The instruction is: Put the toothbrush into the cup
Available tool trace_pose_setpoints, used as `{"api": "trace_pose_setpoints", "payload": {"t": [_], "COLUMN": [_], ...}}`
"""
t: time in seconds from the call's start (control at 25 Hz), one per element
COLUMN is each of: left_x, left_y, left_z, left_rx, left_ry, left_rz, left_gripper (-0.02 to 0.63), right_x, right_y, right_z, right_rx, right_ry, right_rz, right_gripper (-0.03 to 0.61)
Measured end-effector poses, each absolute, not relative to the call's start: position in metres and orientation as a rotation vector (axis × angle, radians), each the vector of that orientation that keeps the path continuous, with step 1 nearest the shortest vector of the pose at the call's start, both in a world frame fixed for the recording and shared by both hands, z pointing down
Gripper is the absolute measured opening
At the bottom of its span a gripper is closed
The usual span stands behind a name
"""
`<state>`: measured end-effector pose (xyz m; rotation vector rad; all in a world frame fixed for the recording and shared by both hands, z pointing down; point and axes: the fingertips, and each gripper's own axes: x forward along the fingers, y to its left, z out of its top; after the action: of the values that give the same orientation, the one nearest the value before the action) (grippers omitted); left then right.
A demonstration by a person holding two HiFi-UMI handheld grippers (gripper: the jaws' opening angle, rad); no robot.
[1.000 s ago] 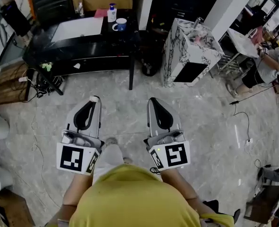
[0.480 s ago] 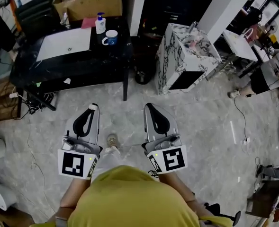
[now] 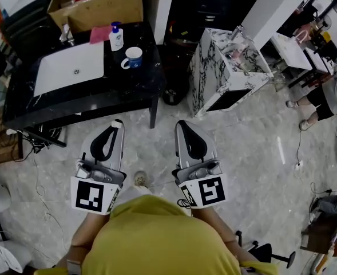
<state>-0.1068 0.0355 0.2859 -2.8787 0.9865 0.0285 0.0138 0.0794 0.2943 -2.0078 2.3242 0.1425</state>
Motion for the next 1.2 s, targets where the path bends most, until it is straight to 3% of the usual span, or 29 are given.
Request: {"api": "trace_pose_setpoints", "payload": {"t": [0.68,1.2], "left_x": [-0.118,-0.080], "left_y": [-0.042,-0.151], "left_z": [0.309,0.297], "left_rx": [-2.923,-2.876], "left_ry": [1.066,1.182], "left_rz": [0.031,0.080], "left_gripper": [0.014,0.014], "right_x": [0.012,0.033], "right_y": [-0.004,-0.138], "right_z": [0.318,0.315], "right_rx": [-2.022,-1.831], "right_ry": [2.367,2.517], "right_rz": [0.096,0.095], "right_gripper": [0.012,0.012]}}
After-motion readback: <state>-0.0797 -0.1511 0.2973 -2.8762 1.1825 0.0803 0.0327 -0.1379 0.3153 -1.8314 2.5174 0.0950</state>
